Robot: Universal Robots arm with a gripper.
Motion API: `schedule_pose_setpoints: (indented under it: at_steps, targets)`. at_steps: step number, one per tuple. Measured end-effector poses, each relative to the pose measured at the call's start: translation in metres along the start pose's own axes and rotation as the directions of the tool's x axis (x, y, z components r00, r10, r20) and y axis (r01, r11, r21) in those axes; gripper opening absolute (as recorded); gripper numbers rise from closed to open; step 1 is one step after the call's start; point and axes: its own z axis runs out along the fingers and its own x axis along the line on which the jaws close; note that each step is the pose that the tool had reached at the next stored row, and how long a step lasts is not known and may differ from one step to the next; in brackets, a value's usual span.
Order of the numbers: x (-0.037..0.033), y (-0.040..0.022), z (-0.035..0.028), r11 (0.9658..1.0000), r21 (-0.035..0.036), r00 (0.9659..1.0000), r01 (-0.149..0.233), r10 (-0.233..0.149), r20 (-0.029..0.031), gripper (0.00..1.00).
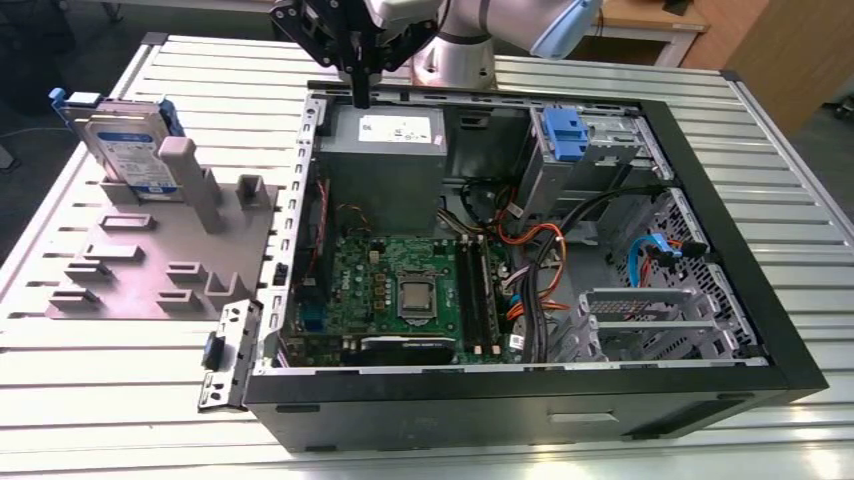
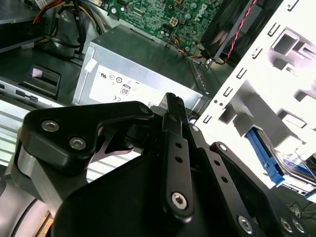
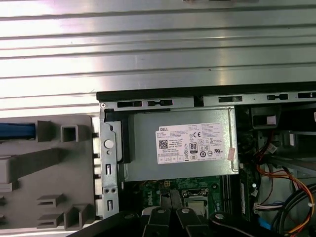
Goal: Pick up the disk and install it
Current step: 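Reach for the disk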
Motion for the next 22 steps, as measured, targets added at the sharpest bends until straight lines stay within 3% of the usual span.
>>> schedule_pose_setpoints:
  at_steps: [22]
  targets:
    - [0.0061,-0.0005,0.0003,1.0000,0.0000,1.0000,0.000,0.000,0.0000,0.11]
